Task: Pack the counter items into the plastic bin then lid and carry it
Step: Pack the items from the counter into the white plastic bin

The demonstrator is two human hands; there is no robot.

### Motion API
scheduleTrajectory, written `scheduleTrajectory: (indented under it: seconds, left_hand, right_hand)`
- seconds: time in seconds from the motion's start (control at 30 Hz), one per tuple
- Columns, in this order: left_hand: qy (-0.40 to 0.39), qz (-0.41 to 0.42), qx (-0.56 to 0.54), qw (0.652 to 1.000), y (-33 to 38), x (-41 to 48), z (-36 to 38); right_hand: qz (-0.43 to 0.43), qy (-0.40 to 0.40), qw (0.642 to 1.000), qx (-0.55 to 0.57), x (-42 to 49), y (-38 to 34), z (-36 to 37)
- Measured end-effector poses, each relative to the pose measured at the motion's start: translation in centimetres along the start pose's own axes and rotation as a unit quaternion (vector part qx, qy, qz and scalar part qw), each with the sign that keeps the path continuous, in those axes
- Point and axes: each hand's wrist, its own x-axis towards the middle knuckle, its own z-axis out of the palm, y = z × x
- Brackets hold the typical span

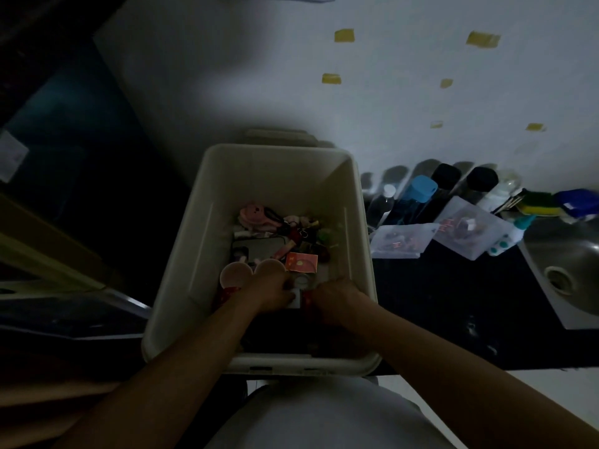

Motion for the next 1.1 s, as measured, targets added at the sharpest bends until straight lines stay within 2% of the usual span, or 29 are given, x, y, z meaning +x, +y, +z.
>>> scheduleTrajectory:
  seconds: [0.13, 0.23, 0.43, 0.53, 0.6, 0.8, 0.97, 1.1]
  left_hand:
    - [0.029, 0.014, -0.033, 0.999, 0.6, -0.1, -0.7]
    - [0.034, 0.021, -0.042, 0.998, 2.6, -1.4, -2.1]
    - [0.084, 0.063, -0.178, 0.978, 4.7, -0.8, -3.1]
    - [0.159, 0.078, -0.224, 0.958, 6.9, -0.6, -4.7]
    - [0.224, 0.105, -0.203, 0.948, 8.7, -0.6, -5.8]
    - [0.279, 0.159, -0.125, 0.939, 14.6, 1.1, -7.2]
    - [0.285, 0.196, -0.071, 0.936, 19.0, 3.1, -6.2]
    - [0.261, 0.197, -0.051, 0.944, 21.1, 4.8, -4.6]
  right_hand:
    - [-0.012, 0.043, 0.998, 0.05, -0.7, 0.8, -0.9]
    - [-0.032, 0.129, 0.988, 0.073, -1.6, 1.8, -2.4]
    - [-0.025, 0.298, 0.948, 0.111, -2.8, 5.2, -4.7]
    - [-0.008, 0.356, 0.923, 0.144, -3.6, 7.6, -4.7]
    - [0.003, 0.375, 0.91, 0.177, -4.7, 9.6, -4.5]
    - [0.032, 0.407, 0.889, 0.208, -6.2, 15.6, -1.6]
    - [0.08, 0.354, 0.901, 0.237, -6.2, 20.2, 2.0]
    - [0.097, 0.308, 0.91, 0.26, -5.6, 23.2, 4.5]
